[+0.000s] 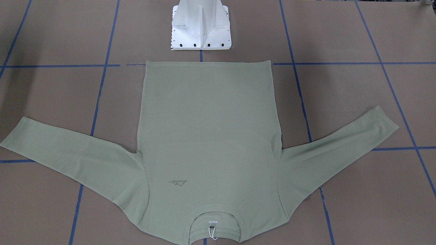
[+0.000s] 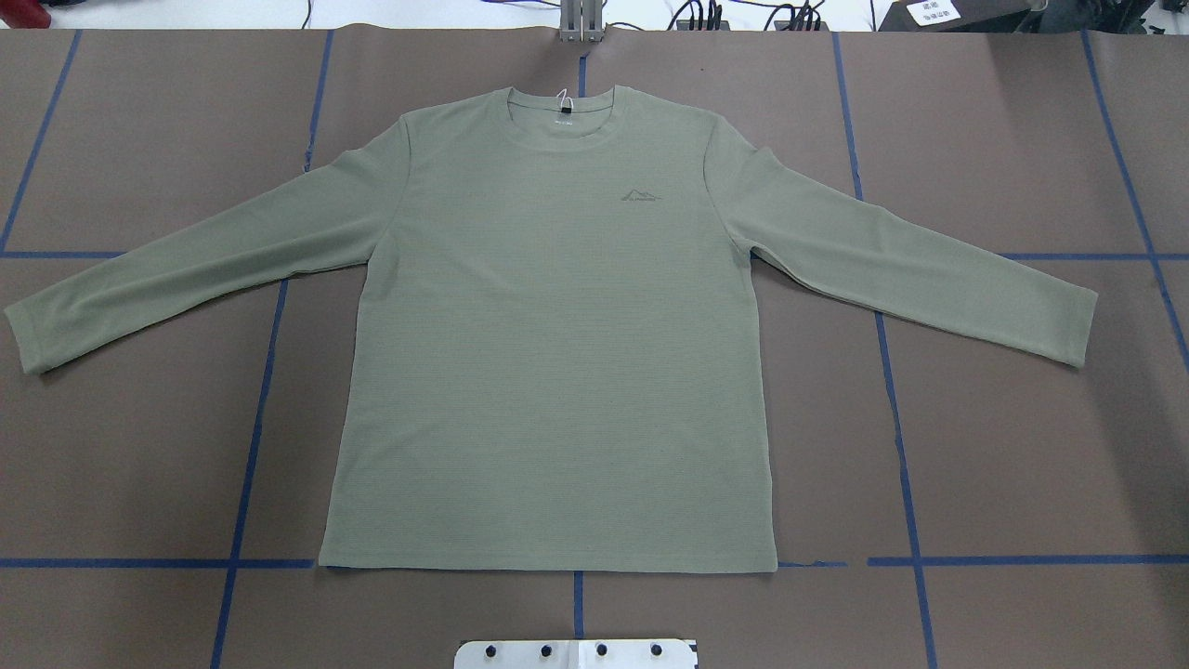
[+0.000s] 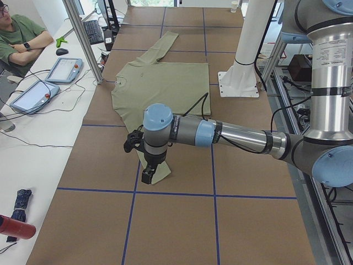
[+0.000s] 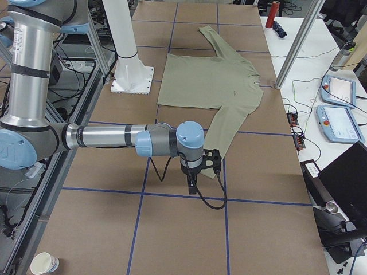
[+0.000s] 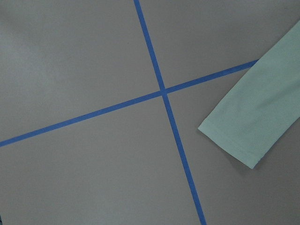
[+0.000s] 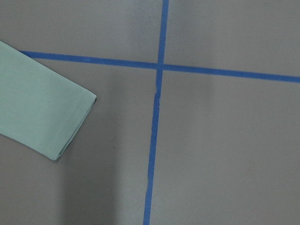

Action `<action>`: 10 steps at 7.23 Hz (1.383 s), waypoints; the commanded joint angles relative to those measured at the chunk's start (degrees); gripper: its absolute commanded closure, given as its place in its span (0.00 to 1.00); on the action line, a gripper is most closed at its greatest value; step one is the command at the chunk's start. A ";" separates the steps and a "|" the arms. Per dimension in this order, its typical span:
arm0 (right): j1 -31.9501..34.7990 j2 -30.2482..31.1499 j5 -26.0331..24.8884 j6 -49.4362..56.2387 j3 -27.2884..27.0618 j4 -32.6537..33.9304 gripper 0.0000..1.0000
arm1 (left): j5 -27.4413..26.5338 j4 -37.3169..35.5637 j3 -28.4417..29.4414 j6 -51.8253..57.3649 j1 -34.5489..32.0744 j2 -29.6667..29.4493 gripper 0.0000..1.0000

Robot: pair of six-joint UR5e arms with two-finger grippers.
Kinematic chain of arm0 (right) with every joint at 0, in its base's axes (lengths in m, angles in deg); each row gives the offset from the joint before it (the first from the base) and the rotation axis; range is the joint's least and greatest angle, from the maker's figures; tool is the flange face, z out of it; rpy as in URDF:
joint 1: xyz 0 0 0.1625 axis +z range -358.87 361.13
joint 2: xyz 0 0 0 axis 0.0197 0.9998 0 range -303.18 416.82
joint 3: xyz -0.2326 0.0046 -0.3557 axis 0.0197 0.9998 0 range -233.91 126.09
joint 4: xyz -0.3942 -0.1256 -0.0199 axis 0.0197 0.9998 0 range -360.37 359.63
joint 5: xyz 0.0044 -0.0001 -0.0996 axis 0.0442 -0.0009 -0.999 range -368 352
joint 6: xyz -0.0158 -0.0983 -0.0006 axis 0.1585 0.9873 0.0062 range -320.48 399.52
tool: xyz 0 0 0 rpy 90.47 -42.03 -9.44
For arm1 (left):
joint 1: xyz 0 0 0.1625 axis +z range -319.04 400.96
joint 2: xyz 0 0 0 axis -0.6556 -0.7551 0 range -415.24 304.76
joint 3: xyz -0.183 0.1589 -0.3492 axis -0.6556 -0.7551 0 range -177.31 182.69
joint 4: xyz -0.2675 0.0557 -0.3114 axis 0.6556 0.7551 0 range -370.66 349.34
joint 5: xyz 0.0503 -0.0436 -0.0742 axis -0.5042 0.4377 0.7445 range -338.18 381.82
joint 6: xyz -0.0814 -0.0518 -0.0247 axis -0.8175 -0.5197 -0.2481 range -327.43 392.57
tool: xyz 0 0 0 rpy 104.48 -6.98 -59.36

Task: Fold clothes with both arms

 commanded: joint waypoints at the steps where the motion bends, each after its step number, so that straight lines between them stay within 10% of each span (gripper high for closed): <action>1: -0.76 -2.19 -0.95 -0.42 0.84 -11.91 0.00 | -0.28 12.79 0.60 -0.23 0.03 -0.02 0.00; 3: -0.76 -4.85 1.67 -1.91 6.97 -14.22 0.00 | -0.02 26.96 4.37 -0.41 -0.15 0.07 0.00; 6: -7.93 -6.07 1.34 -21.56 9.20 -26.95 0.00 | 0.25 27.45 5.17 -0.41 -0.23 0.68 0.00; 10: -21.24 -11.16 -10.88 -40.32 22.50 -45.93 0.08 | 0.25 27.45 5.17 -0.32 -0.23 0.69 0.00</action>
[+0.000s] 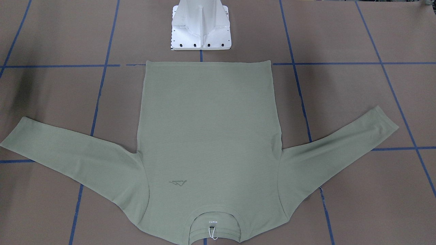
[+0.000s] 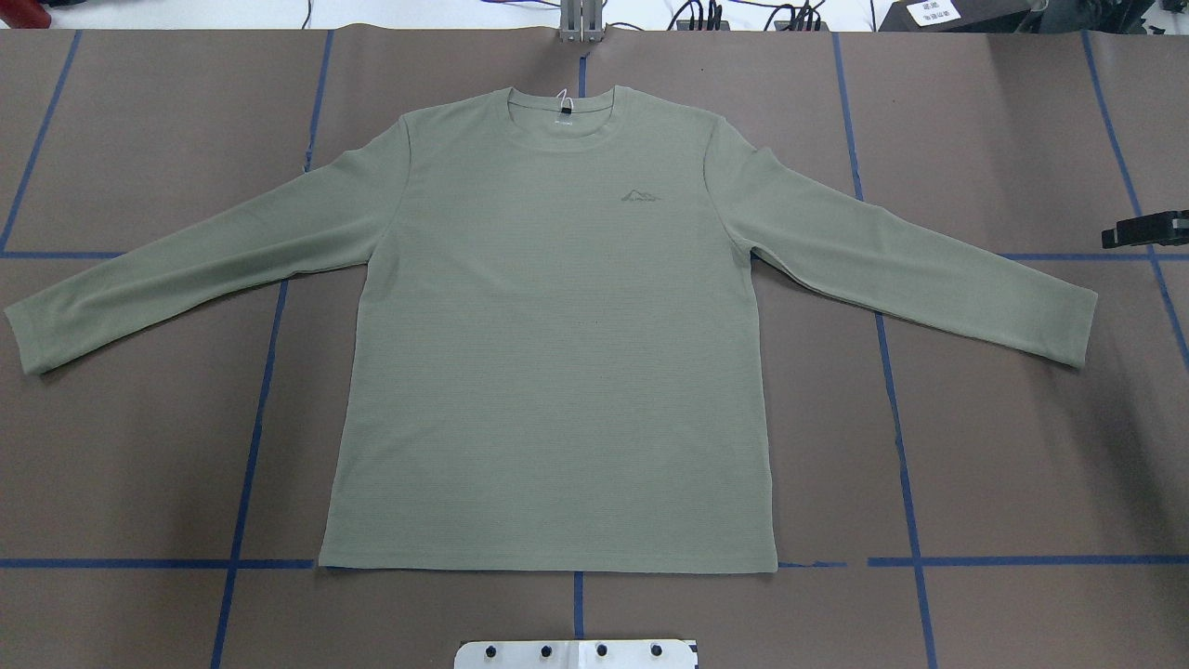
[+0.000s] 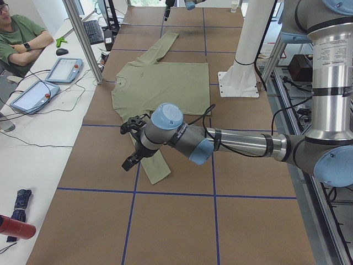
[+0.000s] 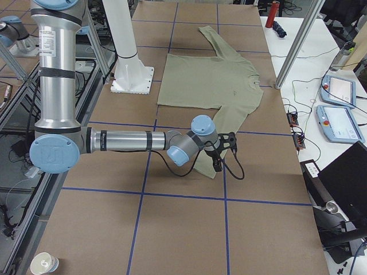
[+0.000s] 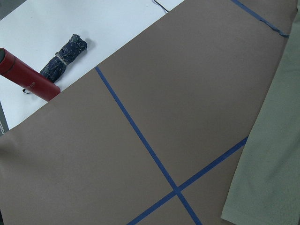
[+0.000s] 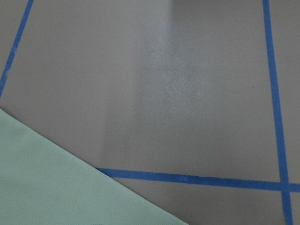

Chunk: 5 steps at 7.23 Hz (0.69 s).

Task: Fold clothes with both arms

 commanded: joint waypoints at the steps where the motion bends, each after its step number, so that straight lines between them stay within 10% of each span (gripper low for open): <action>1: -2.05 -2.56 -1.43 -2.03 9.42 -7.15 0.12 | 0.00 0.01 0.00 0.07 -0.09 0.01 0.00; 5: -2.31 -0.81 0.06 -3.88 11.91 -13.05 0.23 | 0.09 0.01 0.00 0.42 -0.09 0.10 0.00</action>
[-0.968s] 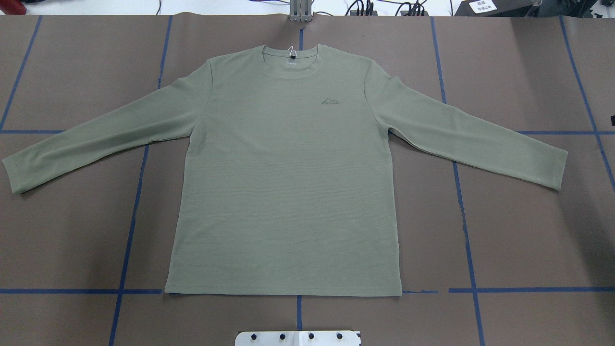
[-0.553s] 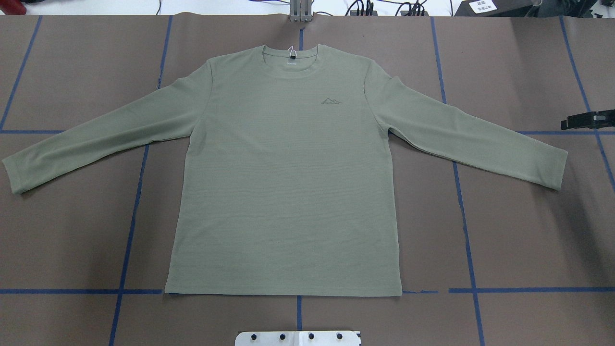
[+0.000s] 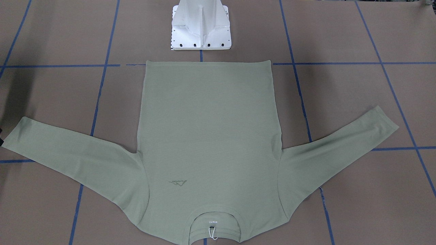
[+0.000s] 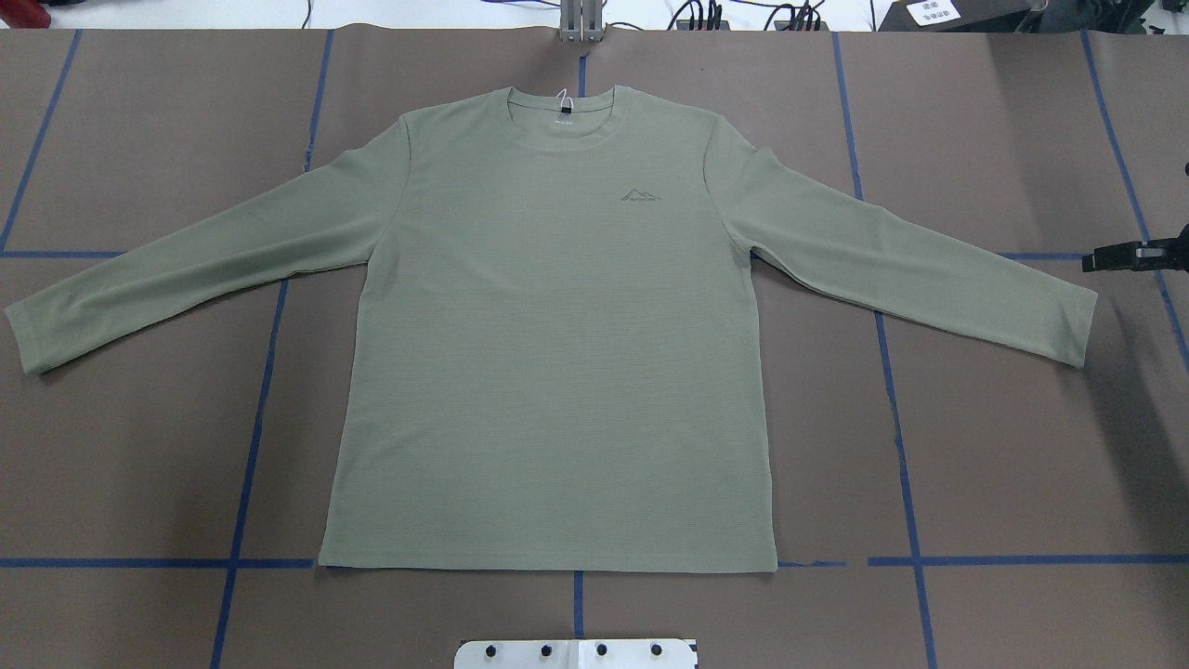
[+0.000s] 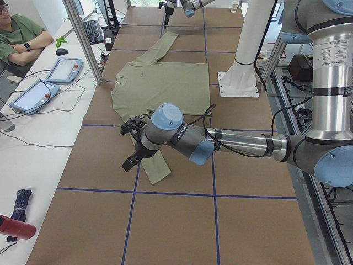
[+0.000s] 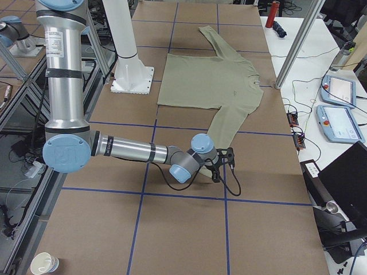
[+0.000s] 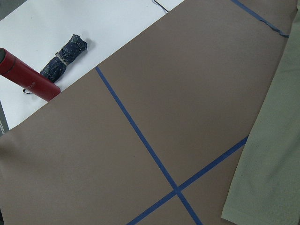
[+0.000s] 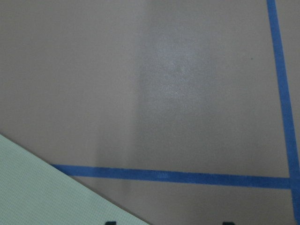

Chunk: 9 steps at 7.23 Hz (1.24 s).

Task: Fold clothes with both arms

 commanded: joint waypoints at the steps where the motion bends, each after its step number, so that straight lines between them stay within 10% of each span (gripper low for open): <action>1: -0.46 1.09 0.66 -1.01 1.08 -2.37 0.23 | 0.06 0.00 -0.02 0.25 0.00 0.03 0.00; 9: -4.06 0.22 0.04 -1.02 3.45 -3.17 0.29 | -0.02 0.00 0.24 0.43 0.00 0.03 0.00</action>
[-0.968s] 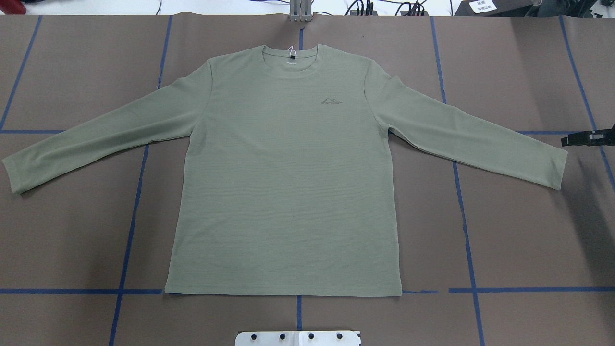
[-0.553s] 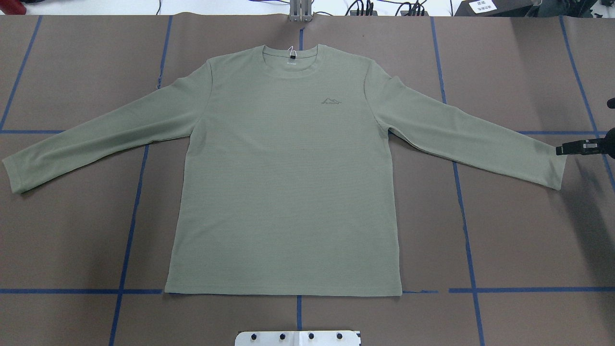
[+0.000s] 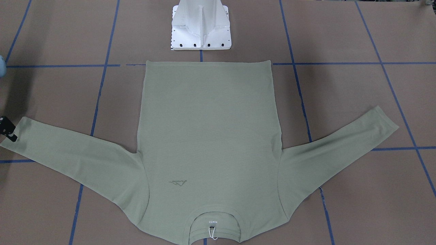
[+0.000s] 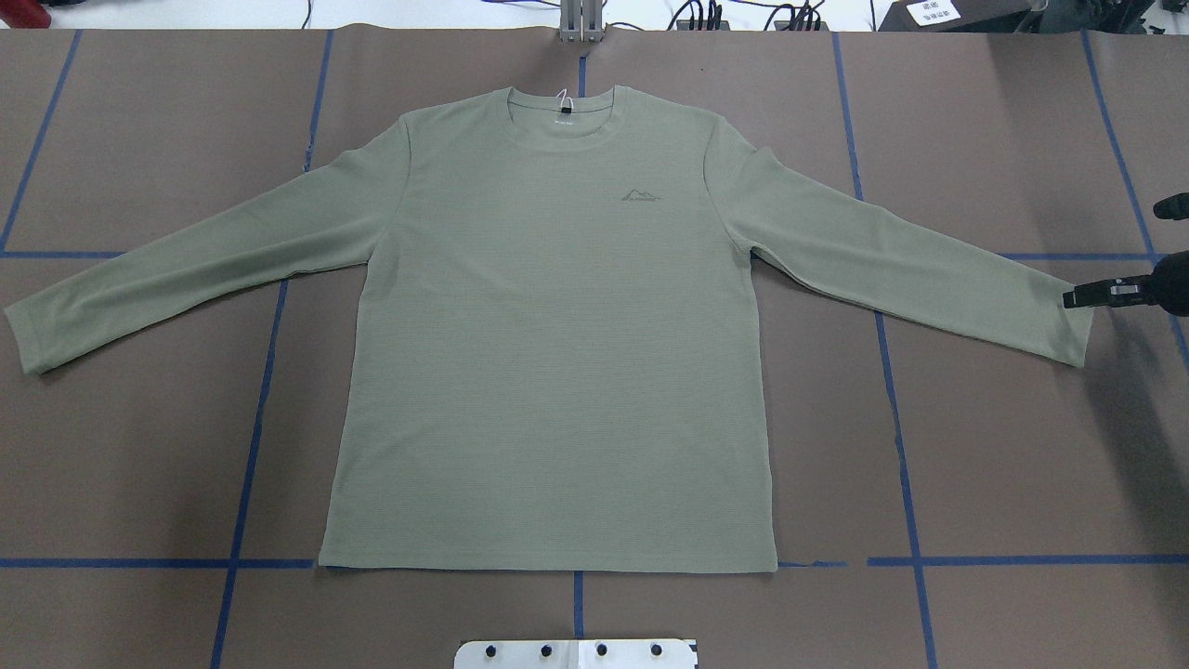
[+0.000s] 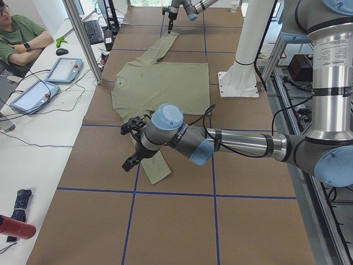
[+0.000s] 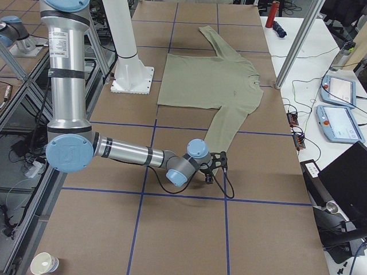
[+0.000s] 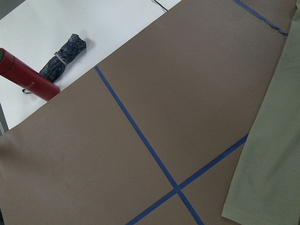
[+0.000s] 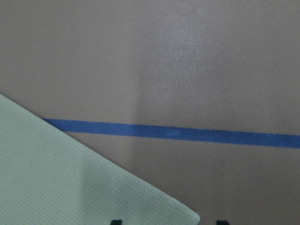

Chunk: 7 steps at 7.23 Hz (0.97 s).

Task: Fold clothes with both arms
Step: 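Lower the right gripper and grasp the cuff of the sleeve nearest it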

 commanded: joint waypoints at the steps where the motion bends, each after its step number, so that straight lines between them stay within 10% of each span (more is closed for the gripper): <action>1: -0.09 -0.10 -0.04 0.01 0.23 0.00 0.31 | -0.07 0.00 0.16 0.07 0.00 0.00 0.00; 3: -0.09 -0.63 -0.04 -0.07 0.32 0.00 0.49 | -0.07 0.00 0.16 0.07 0.00 0.09 0.00; 5: -0.01 -1.50 0.22 -0.08 -0.38 0.09 1.00 | -0.07 0.00 0.25 0.07 0.00 0.00 0.00; 7: 0.08 -1.77 0.66 -0.07 -3.00 1.22 1.00 | -0.07 0.00 0.25 0.07 0.00 0.00 0.00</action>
